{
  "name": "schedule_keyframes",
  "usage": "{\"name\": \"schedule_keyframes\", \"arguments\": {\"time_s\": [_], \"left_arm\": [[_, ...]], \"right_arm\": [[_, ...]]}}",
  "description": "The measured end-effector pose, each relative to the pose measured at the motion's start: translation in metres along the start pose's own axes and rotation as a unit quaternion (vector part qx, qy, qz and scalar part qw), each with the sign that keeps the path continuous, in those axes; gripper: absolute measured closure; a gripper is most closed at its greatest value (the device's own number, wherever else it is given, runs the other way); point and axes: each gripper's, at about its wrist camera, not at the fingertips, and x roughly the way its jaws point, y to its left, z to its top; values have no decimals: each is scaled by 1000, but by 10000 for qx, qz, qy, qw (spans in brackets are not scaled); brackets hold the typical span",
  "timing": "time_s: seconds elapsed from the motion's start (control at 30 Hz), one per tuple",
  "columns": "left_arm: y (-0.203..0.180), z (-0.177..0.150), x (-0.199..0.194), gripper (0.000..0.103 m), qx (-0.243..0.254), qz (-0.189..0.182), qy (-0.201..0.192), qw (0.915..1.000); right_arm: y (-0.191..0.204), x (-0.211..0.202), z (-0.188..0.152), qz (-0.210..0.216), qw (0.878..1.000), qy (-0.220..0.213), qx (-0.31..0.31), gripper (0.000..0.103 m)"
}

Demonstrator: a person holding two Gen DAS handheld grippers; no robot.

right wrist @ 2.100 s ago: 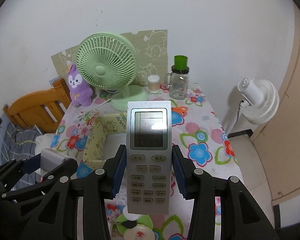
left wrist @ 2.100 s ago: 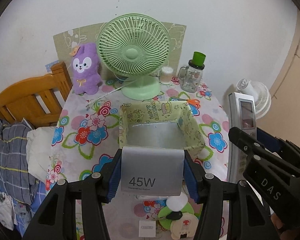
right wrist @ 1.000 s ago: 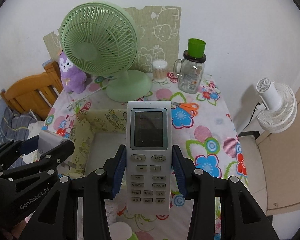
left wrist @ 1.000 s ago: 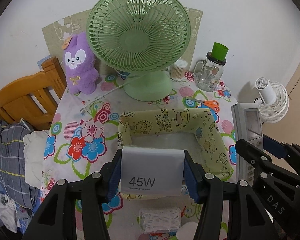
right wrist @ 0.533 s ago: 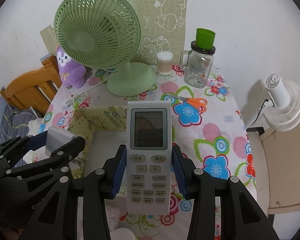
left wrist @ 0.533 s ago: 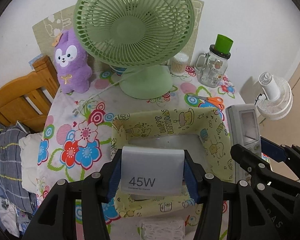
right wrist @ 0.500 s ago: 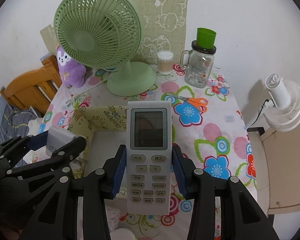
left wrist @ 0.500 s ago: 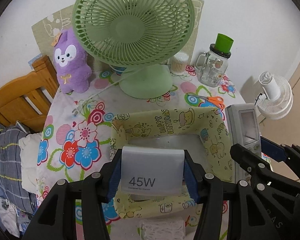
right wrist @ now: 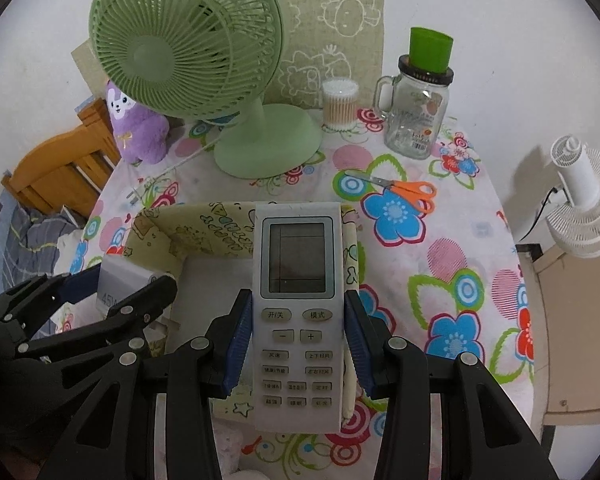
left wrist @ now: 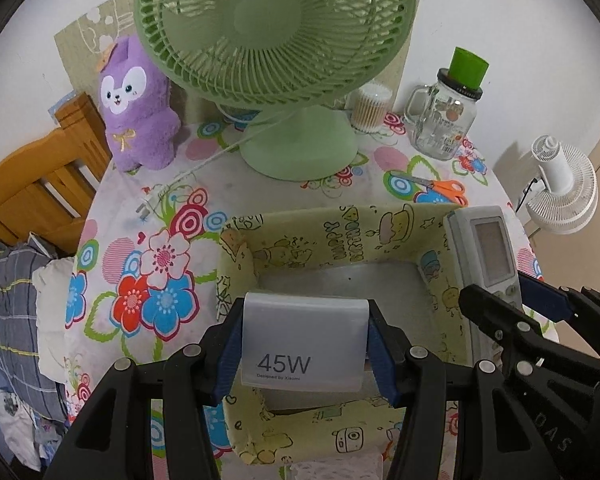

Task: Organize rigid objects
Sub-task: 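Lift the large white charger with the left tool while the right tool lifts the remote toward the box, then lower both items into the green box and open both tools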

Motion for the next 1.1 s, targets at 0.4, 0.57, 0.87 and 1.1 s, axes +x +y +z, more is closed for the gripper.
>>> {"name": "schedule_keyframes", "arguments": {"time_s": [0.4, 0.57, 0.87, 1.1], "left_arm": [[0, -4, 24, 46, 83, 142, 182, 9997], [0, -3, 24, 46, 100, 214, 140, 9996], [5, -1, 20, 38, 52, 50, 166, 9998], [5, -1, 9, 34, 11, -3, 165, 9999]], "right_arm": [[-4, 25, -1, 86, 9995, 286, 86, 55], [-3, 28, -1, 88, 9995, 282, 141, 55], [-4, 25, 0, 145, 9990, 380, 174, 54], [-3, 13, -2, 91, 9989, 386, 253, 54]]}}
